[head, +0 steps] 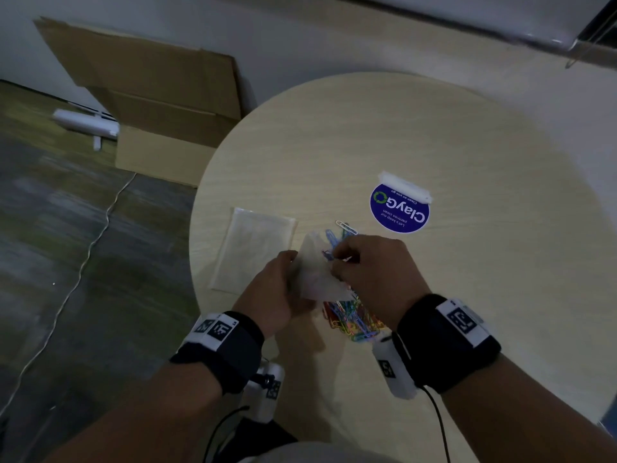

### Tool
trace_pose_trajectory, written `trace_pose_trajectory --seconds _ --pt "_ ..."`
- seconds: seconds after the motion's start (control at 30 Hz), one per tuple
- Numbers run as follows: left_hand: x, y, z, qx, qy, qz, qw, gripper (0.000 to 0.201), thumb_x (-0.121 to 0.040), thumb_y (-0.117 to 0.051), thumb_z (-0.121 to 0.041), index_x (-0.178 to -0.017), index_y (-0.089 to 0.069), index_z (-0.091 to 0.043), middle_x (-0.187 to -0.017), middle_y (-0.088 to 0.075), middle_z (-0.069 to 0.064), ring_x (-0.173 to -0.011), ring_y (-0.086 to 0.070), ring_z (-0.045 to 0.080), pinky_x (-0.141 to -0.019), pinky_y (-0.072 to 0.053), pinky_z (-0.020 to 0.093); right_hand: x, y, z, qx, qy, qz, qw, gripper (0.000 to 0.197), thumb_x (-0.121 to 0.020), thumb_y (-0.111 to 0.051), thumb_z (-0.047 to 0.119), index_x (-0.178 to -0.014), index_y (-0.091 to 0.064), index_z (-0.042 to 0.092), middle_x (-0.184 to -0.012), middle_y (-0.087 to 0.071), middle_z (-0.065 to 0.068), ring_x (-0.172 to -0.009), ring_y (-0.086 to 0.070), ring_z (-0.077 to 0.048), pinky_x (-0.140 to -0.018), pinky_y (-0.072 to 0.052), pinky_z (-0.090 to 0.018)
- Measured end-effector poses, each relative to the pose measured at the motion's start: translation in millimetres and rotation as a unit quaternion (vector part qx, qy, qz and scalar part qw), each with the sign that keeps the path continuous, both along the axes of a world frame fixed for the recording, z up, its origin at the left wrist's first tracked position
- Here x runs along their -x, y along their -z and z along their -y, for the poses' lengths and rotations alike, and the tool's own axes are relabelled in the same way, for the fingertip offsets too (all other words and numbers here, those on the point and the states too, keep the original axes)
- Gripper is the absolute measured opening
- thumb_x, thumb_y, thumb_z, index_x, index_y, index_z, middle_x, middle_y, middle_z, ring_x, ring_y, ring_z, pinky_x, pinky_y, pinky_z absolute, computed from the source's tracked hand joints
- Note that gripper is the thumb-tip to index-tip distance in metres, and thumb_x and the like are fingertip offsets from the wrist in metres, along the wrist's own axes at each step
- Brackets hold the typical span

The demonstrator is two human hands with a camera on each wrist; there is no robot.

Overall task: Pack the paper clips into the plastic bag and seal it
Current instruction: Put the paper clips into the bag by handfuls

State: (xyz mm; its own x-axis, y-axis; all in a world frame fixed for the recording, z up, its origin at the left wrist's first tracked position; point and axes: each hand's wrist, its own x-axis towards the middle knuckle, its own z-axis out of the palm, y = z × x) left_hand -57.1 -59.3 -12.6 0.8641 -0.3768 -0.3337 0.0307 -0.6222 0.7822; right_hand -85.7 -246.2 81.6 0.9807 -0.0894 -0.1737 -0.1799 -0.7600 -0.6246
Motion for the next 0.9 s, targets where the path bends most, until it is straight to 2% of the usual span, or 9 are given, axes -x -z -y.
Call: trace_pose_trajectory --seconds 0.1,0.23,0.3,0.4,0.5,0.6,0.73,0.83,0.9 --pt "0.5 -0.3 -0.4 0.019 -0.010 -0.009 1.000 0.073 -0.067 -0.093 -0.025 -0.123 -0.047 -0.032 -0.111 -0.061 -0.013 -0.102 -0.062 0.008 -0.078 -0.049 0.014 2.6 -7.5 1.8 -0.060 -0.005 -0.015 0.998 0.014 -0.088 -0.064 0.026 -0.095 -0.076 0.024 -0.085 -0.075 0.006 -0.080 -0.068 -0.010 -0.074 -0.049 -0.023" --pt "-0.3 1.2 -0.7 -0.001 -0.007 -0.013 1.000 0.086 -0.063 -0.091 -0.035 -0.135 -0.044 -0.029 -0.127 -0.062 -0.005 -0.110 -0.063 0.014 -0.093 -0.053 0.036 4.5 -5.3 12.7 -0.284 0.116 -0.025 0.952 0.016 -0.088 -0.062 0.008 -0.089 -0.075 0.017 -0.083 -0.075 -0.001 -0.076 -0.074 -0.015 -0.069 -0.059 -0.038" --pt "-0.3 1.2 -1.7 -0.016 -0.007 -0.023 1.000 0.089 -0.063 -0.089 -0.038 -0.138 -0.042 -0.031 -0.131 -0.061 -0.004 -0.111 -0.063 0.017 -0.094 -0.053 0.038 5.0 7.5 21.8 -0.237 0.163 0.003 0.958 0.008 -0.084 -0.066 0.017 -0.087 -0.072 0.022 -0.076 -0.074 0.000 -0.072 -0.072 -0.015 -0.071 -0.058 -0.044" --pt "1.6 -1.5 -3.0 -0.013 -0.012 -0.025 1.000 0.086 -0.065 -0.088 -0.037 -0.138 -0.043 -0.032 -0.131 -0.062 -0.007 -0.109 -0.064 0.015 -0.089 -0.053 0.032 9.8 23.0 24.5 -0.116 0.126 -0.056 0.984 0.016 -0.079 -0.071 0.037 -0.089 -0.069 0.025 -0.078 -0.070 0.005 -0.068 -0.063 -0.010 -0.066 -0.048 -0.031" --pt "2.7 -5.2 -3.7 -0.005 -0.011 -0.028 1.000 0.086 -0.065 -0.088 -0.037 -0.138 -0.044 -0.032 -0.129 -0.063 -0.008 -0.106 -0.064 0.013 -0.088 -0.053 0.030 13.5 26.2 12.2 -0.061 0.046 -0.096 0.992 0.018 -0.080 -0.071 0.036 -0.078 -0.070 0.018 -0.075 -0.069 0.003 -0.071 -0.060 -0.010 -0.064 -0.041 -0.026" --pt "3.5 -14.9 -4.8 -0.017 0.015 -0.024 0.999 0.084 -0.067 -0.088 -0.034 -0.139 -0.043 -0.032 -0.132 -0.059 -0.007 -0.102 -0.063 0.013 -0.087 -0.051 0.028 10.5 23.9 7.4 -0.062 0.064 -0.073 0.993 0.023 -0.078 -0.073 0.036 -0.069 -0.066 0.015 -0.064 -0.063 0.004 -0.061 -0.054 -0.006 -0.055 -0.038 -0.018" --pt "5.1 -39.8 -12.1 -0.053 0.049 0.018 0.997 0.087 -0.073 -0.084 -0.038 -0.145 -0.035 -0.038 -0.131 -0.033 -0.020 -0.099 -0.059 0.011 -0.086 -0.052 0.032 8.2 19.1 2.8 -0.052 0.077 -0.067 0.993 0.024 -0.076 -0.074 0.032 -0.068 -0.063 0.013 -0.063 -0.060 0.004 -0.063 -0.054 -0.013 -0.052 -0.036 -0.018" --pt "1.8 -57.5 -9.3 -0.030 -0.013 0.070 0.997 0.030 -0.084 -0.067 -0.044 -0.110 -0.055 -0.035 -0.116 -0.048 -0.016 -0.080 -0.059 0.009 -0.074 -0.051 0.033 8.5 18.6 1.5 -0.062 0.082 -0.071 0.992 0.028 -0.075 -0.076 0.034 -0.070 -0.062 0.010 -0.064 -0.063 0.000 -0.065 -0.060 -0.020 -0.058 -0.042 -0.028" --pt "-3.4 -65.0 1.3 -0.011 -0.050 0.078 0.996 0.034 -0.089 -0.056 -0.054 -0.083 -0.059 -0.021 -0.090 -0.055 -0.002 -0.071 -0.057 0.017 -0.069 -0.047 0.037 9.3 18.5 1.8 -0.067 0.078 -0.079 0.992 0.028 -0.075 -0.076 0.034 -0.070 -0.062 0.010 -0.065 -0.065 -0.003 -0.065 -0.062 -0.021 -0.060 -0.046 -0.030"
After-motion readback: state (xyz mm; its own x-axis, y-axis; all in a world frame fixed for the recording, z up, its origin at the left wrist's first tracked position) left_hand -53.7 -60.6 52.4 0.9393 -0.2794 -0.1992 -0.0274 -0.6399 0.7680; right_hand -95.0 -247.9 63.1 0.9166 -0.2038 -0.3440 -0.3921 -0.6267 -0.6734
